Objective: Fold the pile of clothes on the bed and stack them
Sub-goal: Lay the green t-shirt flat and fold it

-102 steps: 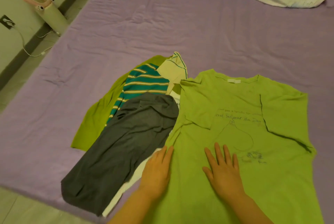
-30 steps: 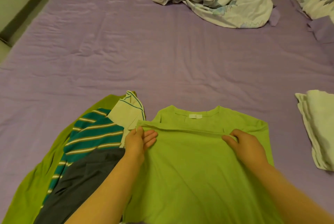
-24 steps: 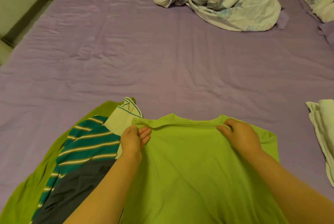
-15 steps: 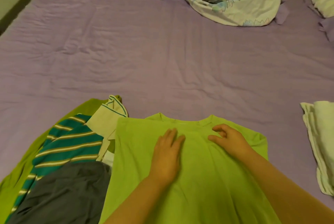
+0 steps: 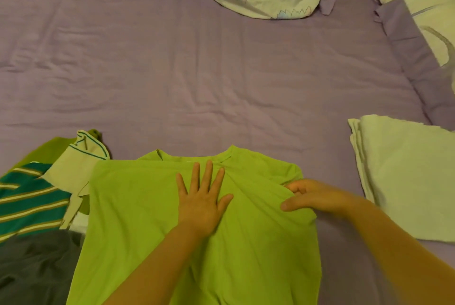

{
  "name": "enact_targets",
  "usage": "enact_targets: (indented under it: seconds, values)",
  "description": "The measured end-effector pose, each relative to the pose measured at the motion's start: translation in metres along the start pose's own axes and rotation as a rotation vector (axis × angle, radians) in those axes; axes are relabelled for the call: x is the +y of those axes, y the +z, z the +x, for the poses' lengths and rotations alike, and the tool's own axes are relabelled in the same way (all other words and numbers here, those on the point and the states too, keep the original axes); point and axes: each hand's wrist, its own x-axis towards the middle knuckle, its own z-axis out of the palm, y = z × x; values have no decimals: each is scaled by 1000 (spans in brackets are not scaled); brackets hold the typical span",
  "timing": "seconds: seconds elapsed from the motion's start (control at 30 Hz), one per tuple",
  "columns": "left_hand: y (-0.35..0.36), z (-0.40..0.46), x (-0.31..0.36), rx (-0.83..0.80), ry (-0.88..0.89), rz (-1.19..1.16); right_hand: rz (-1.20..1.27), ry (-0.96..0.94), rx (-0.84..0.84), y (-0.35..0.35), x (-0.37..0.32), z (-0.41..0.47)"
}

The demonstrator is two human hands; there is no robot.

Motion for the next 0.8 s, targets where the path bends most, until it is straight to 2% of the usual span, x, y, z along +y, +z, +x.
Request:
enact_targets:
  seconds: [0.07,0.13,0.2,0.27,0.37,0.47,0.5,0.63,0.73,0.8]
  values:
    - [0,1,1,-33,-28,12,14,-8,37,-21,-4,-7]
    - [-3,4,5,-51,-70,27,-68,-44,150,-41,-13,-11]
    - [-8,10,10,-56,-122,9,-234,-98,365,-57,-12,-4]
    - [-14,13,18,-62,-183,-29,-255,-152,568,-59,0,6]
    - [-26,5,38,29,-188,-111,63,-161,715,-41,33,16]
    - [-29,-22,59,202,14,-169,438,-97,847,-8,64,9]
    - [-26,-32,64,212,72,-169,522,-101,887,7,73,4]
    - [-4,-67,79,63,179,-116,636,-63,882,79,105,-20]
    - [5,-87,83,-15,112,-83,634,-11,831,122,120,-34]
    - [4,-98,85,-38,66,-111,646,-16,860,138,124,-42]
